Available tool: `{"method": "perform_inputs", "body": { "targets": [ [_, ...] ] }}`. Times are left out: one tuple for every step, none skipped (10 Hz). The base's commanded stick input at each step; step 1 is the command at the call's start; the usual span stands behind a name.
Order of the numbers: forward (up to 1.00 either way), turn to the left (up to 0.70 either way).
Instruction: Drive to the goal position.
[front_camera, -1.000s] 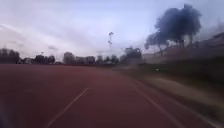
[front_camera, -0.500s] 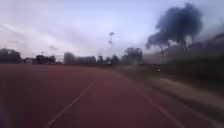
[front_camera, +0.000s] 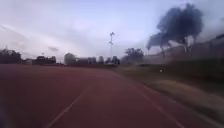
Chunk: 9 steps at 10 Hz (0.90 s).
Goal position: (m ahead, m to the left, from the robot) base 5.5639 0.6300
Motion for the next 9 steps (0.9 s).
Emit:
{"method": "perform_inputs", "body": {
  "targets": [
    [0.7,0.0],
    [0.7,0.0],
    [0.7,0.0],
    [0.7,0.0],
    [0.7,0.0],
    [0.7,0.0],
    [0.7,0.0],
    [0.7,0.0],
    [0.7,0.0]
  ]
}}
